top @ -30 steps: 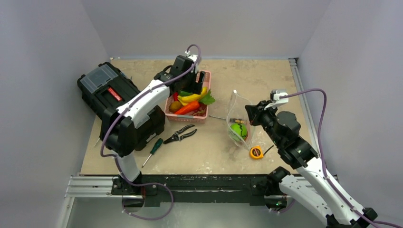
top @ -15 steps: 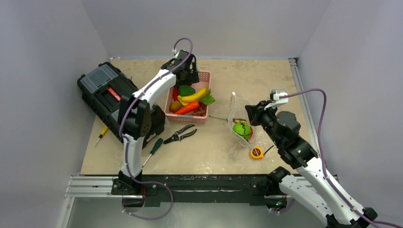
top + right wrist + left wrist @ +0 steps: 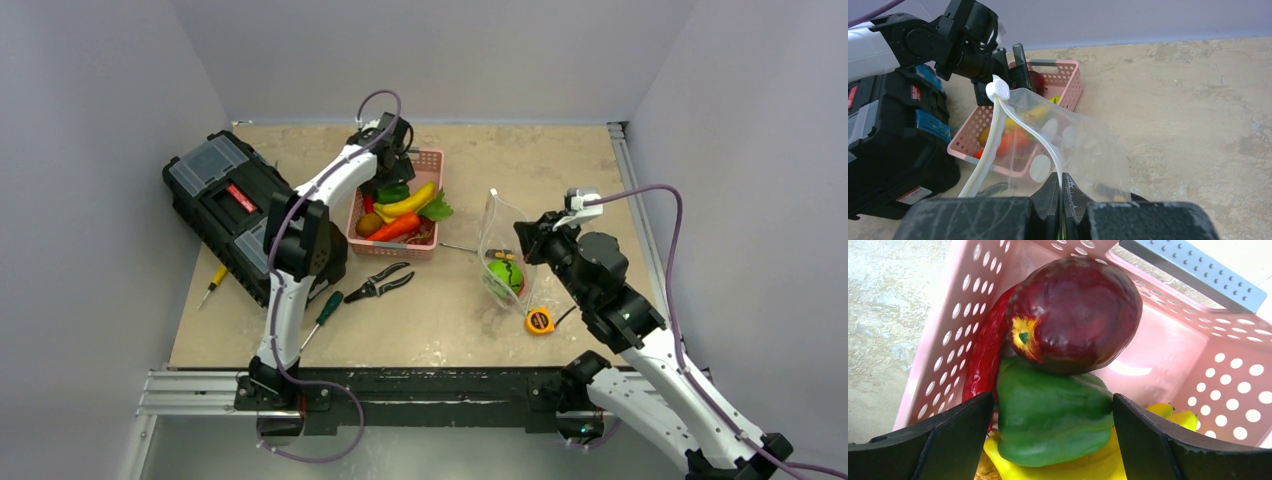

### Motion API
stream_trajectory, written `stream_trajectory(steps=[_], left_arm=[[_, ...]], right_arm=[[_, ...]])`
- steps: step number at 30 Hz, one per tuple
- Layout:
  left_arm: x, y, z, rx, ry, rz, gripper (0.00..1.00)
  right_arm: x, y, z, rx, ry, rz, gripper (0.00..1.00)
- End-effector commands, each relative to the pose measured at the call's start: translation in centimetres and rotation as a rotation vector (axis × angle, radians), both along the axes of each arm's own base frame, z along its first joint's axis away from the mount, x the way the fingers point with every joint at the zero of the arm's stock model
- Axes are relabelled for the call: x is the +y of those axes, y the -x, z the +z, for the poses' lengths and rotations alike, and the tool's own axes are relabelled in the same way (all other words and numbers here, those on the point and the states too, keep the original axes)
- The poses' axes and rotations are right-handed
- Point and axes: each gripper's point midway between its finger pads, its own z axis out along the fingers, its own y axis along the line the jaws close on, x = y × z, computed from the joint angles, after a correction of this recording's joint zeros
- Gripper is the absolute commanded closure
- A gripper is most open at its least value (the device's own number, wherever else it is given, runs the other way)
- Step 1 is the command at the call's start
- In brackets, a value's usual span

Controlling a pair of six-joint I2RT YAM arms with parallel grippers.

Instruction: Place the food in the zip-top bag and seal the zipper

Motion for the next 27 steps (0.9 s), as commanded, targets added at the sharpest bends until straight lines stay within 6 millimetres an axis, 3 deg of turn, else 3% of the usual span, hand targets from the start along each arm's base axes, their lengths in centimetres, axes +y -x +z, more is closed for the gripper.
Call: stream_trajectory(steps=[1, 5, 8, 10, 20, 27], left_arm=[[0.4, -0.6, -0.8, 0.017, 0.009, 0.021, 0.14], [-0.3, -0.6, -1.2, 0.017, 0.029, -0.031, 0.24], [-0.9, -0.5, -0.3, -0.003, 0.050, -0.089, 0.39], [-0.7, -0.4, 0.6, -0.024, 0.045, -0.102, 0.43], [-0.3, 0.9, 7.1, -0.136, 0.073, -0.148, 0.53], [0.4, 3.0, 10.6, -0.185, 0.093, -0.168, 0.56]], right_arm=[[0.5, -0.3, 1.2, -0.043, -0.017, 0.014, 1.00], [0.4, -0.3, 1.2, -0.043, -0.015, 0.011, 1.00], [0.4, -0.3, 1.3, -0.044, -0.014, 0.011, 1.00], [0.4, -0.3, 1.2, -0.042, -0.014, 0.011, 1.00], [0.3, -0.1, 1.3, -0.046, -0.016, 0.010, 1.00], [0.2, 0.0, 1.3, -0.049, -0.021, 0.010, 1.00]])
